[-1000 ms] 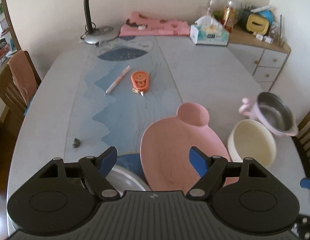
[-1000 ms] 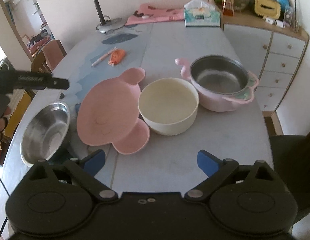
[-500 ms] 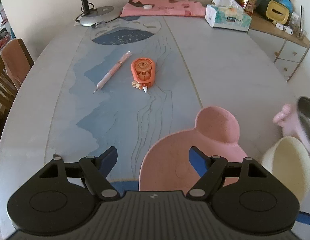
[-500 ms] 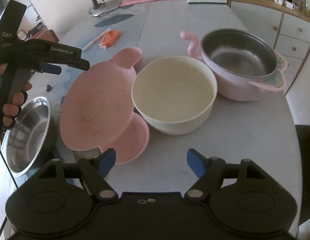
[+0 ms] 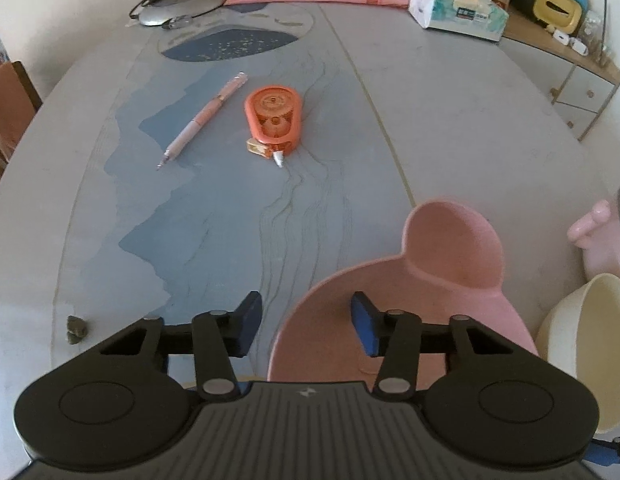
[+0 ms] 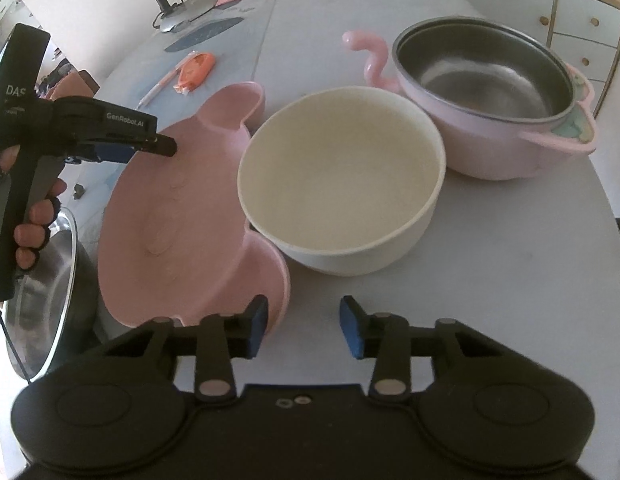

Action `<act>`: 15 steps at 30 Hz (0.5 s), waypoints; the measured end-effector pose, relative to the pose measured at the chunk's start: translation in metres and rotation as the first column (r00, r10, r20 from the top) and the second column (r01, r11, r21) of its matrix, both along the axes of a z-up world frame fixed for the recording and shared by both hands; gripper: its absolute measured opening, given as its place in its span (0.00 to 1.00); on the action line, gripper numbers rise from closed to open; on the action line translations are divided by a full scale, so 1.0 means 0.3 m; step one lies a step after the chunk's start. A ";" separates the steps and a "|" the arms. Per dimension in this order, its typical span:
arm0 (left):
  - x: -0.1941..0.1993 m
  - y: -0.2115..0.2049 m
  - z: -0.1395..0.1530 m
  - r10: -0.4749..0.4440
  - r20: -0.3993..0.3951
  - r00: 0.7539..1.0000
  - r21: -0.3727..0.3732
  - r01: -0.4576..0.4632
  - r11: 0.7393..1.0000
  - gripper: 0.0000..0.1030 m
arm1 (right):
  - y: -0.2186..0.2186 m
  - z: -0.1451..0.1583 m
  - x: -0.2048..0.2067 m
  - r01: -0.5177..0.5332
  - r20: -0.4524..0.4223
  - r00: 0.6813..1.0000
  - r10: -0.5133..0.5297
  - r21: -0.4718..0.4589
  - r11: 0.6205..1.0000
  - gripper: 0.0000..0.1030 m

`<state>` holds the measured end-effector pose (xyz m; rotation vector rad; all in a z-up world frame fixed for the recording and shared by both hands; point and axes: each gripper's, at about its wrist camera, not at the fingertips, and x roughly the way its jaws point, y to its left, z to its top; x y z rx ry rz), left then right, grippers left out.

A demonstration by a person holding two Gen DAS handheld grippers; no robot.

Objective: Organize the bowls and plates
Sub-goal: 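Close both grippers on the pink bear-shaped plate rim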

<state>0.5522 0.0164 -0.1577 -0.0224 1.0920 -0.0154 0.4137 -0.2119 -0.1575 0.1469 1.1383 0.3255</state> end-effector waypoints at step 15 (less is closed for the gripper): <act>-0.027 0.013 0.023 0.003 0.035 0.999 -0.005 -0.003 1.000 0.19 | 0.038 0.032 -0.015 0.004 0.005 1.000 -0.004 0.020 1.000 0.11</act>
